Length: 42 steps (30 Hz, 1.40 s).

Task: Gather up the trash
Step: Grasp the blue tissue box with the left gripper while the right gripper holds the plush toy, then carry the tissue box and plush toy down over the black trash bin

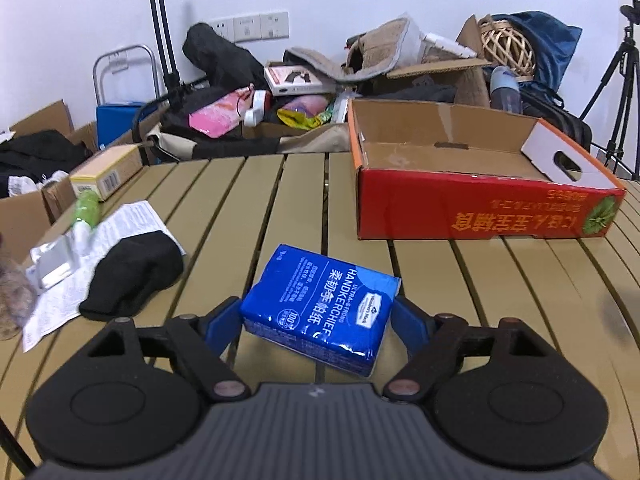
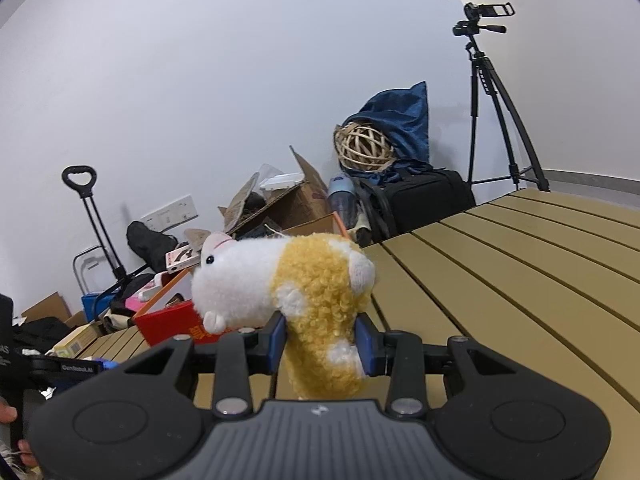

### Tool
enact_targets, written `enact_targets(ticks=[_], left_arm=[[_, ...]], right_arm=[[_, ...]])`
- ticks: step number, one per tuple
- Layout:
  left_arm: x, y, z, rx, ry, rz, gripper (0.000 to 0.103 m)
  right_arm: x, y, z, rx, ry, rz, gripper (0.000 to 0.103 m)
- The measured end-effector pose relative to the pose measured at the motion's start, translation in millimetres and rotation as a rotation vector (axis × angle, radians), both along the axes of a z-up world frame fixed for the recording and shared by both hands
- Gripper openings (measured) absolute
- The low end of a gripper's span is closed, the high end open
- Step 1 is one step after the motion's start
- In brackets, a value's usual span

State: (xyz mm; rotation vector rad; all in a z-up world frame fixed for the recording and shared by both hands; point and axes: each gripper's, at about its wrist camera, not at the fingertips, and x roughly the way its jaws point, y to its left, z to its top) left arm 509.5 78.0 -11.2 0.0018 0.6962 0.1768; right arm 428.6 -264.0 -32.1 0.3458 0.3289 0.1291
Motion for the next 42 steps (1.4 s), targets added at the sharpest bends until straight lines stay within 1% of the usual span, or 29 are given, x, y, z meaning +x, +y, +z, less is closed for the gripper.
enact_targets(ticks=[4, 10, 17, 26, 29, 32, 37, 42], left_arm=[[-28, -6, 11, -0.006, -0.023, -0.002, 0.081], [-74, -17, 25, 0.012, -0.062, -0.01, 0.081], [-133, -26, 35, -0.009, -0.099, -0.028, 0.081], [-214, -39, 25, -0.064, -0.108, -0.056, 0.081], [-237, -44, 20, -0.064, -0.107, -0.065, 0.081], [-257, -48, 14, -0.05, -0.099, -0.068, 0.081], [-286, -50, 0, -0.057, -0.081, -0.068, 0.081], [-308, -52, -17, -0.055, -0.056, -0.077, 0.081]], right_arm=[[-9, 6, 2, -0.015, -0.001, 0.034, 0.036], [-32, 11, 4, -0.055, -0.001, 0.076, 0.036], [-74, 10, 5, -0.115, -0.01, 0.116, 0.036], [-143, 5, -4, -0.161, -0.012, 0.17, 0.036], [-163, 5, -7, -0.171, -0.006, 0.192, 0.036], [-182, 8, -11, -0.191, 0.006, 0.219, 0.036], [-211, 14, -19, -0.229, 0.034, 0.262, 0.036], [-233, 21, -34, -0.272, 0.088, 0.297, 0.036]])
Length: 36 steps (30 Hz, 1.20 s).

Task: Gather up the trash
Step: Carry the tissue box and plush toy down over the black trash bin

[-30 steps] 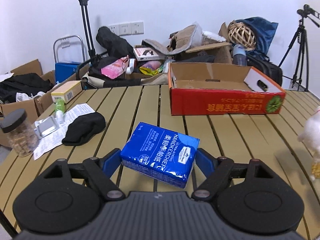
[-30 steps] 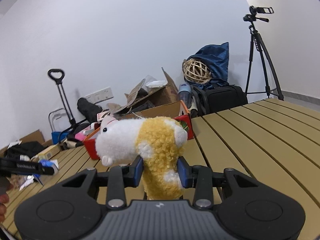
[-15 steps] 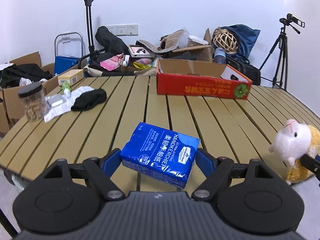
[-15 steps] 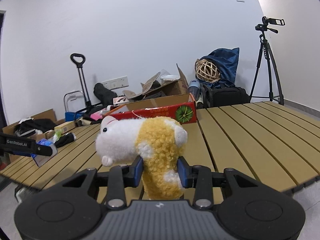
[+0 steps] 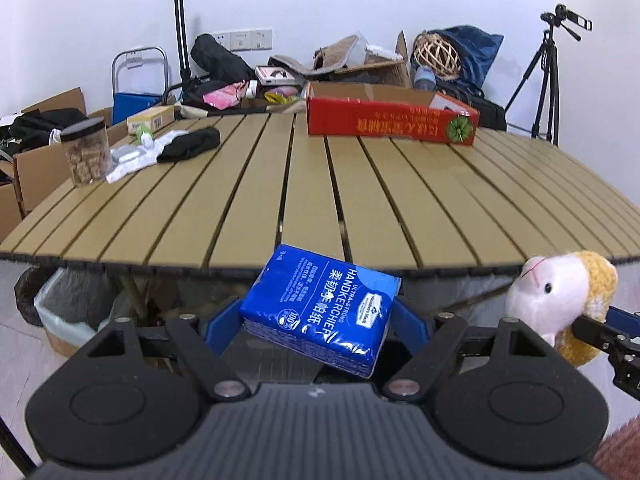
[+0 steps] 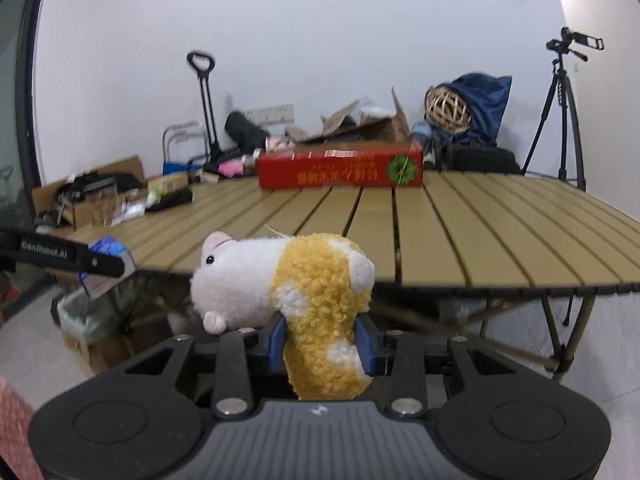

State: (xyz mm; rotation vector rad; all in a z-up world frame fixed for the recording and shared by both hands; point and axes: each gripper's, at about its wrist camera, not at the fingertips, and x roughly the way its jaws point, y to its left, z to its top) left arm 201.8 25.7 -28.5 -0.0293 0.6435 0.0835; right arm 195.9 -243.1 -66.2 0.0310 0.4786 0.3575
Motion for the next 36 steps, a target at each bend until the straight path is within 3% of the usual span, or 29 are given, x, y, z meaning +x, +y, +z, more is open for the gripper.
enact_targets(ticks=[17, 36], left_arm=[[-26, 3, -80, 0.0, 0.16, 0.004, 0.081], [-15, 27, -128, 0.012, 0.328, 0.072, 0.081]], right_arm=[[-23, 30, -61, -0.167, 0.205, 0.058, 0.036], [2, 79, -101, -0.294, 0.35, 0.123, 0.036]])
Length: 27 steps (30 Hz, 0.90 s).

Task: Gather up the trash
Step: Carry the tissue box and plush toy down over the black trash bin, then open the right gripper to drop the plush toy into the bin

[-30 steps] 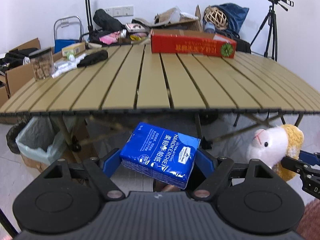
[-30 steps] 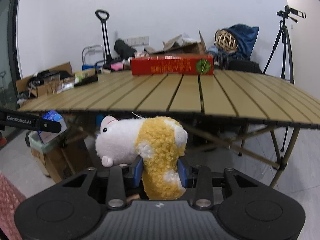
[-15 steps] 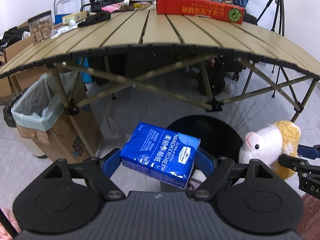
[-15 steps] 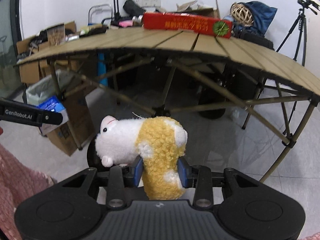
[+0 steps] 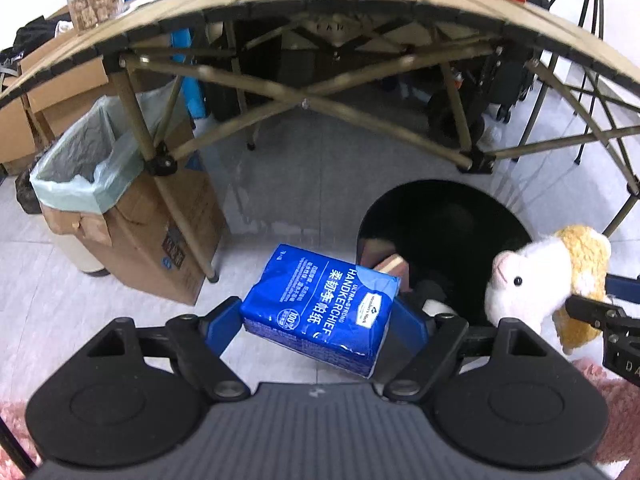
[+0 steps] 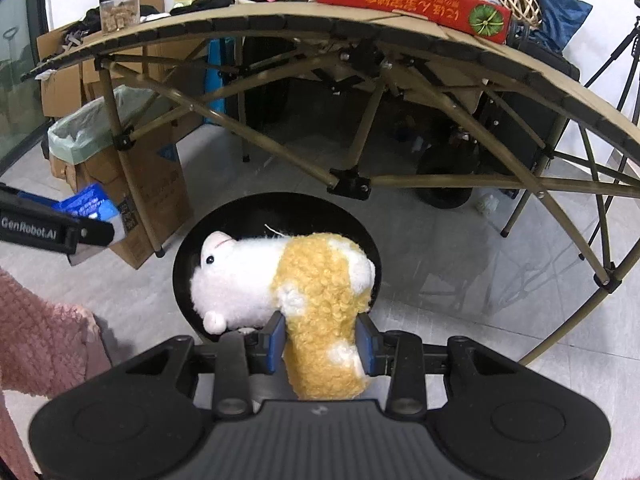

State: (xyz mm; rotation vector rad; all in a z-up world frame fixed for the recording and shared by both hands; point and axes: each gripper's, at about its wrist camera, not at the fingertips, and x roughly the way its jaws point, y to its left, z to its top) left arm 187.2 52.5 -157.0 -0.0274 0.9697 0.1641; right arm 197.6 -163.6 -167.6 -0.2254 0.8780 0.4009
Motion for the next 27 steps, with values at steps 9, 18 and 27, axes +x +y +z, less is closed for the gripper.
enact_targets(ticks=[9, 18, 27], left_arm=[[5, 10, -14, -0.026, 0.086, 0.039, 0.081], [9, 18, -21, -0.029, 0.128, 0.067, 0.081], [16, 29, -31, -0.018, 0.175, 0.118, 0.081]], right_arm=[[20, 17, -8, -0.008, 0.03, 0.003, 0.036], [39, 38, -17, -0.012, 0.053, 0.023, 0.036], [56, 57, -25, -0.005, 0.074, 0.039, 0.036]])
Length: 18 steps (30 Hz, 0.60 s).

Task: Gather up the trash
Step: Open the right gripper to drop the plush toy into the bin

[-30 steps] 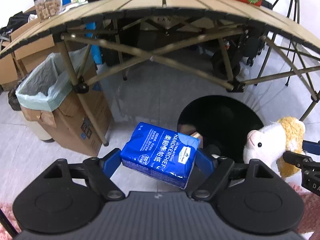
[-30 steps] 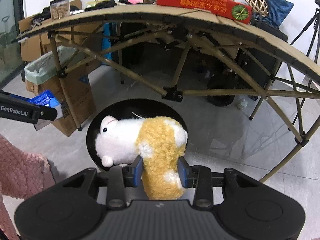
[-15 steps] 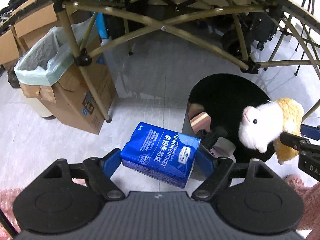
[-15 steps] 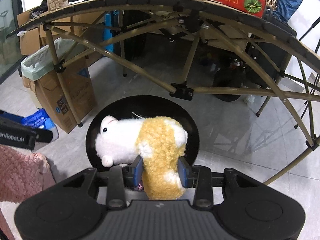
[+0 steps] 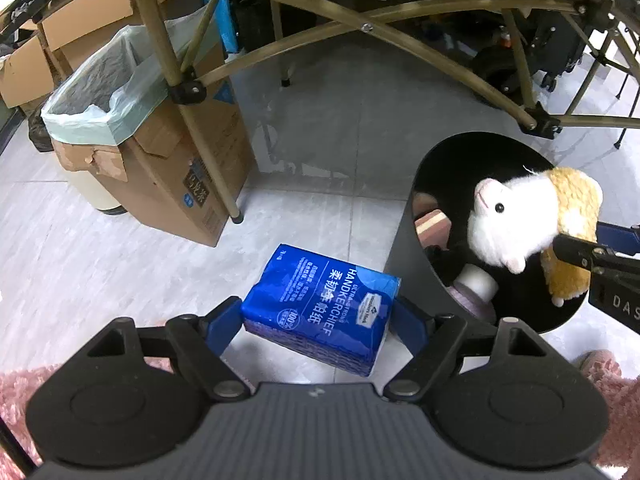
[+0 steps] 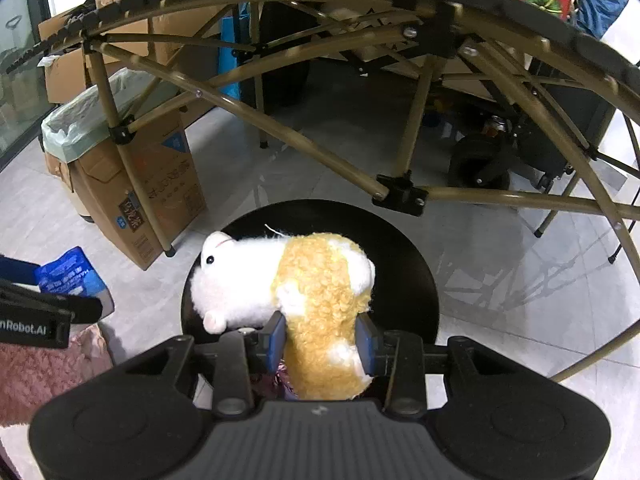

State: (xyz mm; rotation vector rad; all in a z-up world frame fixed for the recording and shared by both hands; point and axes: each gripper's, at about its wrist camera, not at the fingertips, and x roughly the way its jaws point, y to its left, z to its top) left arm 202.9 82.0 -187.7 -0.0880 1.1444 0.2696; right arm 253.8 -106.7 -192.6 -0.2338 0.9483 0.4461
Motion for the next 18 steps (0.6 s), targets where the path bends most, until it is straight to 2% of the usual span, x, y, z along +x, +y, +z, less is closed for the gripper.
enact_targets(ticks=[7, 13, 14, 15, 16, 17, 18], left_arm=[[2, 4, -1, -0.004, 0.009, 0.02, 0.081], [4, 5, -5, 0.0, 0.024, 0.03, 0.081], [4, 6, -5, 0.0, 0.027, 0.031, 0.081], [4, 6, -5, 0.0, 0.028, 0.031, 0.081], [5, 6, -6, -0.001, 0.028, 0.032, 0.081], [5, 6, -5, -0.002, 0.027, 0.032, 0.081], [5, 6, -5, -0.001, 0.027, 0.032, 0.081]], right_arm=[[15, 13, -11, -0.012, 0.024, 0.002, 0.036], [23, 13, -21, -0.024, 0.087, -0.031, 0.044], [24, 12, -22, -0.027, 0.093, -0.042, 0.051], [25, 10, -22, -0.033, 0.098, -0.052, 0.069], [25, 9, -22, -0.04, 0.101, -0.06, 0.079], [25, 8, -22, -0.045, 0.103, -0.065, 0.094], [25, 8, -22, -0.051, 0.105, -0.07, 0.096]])
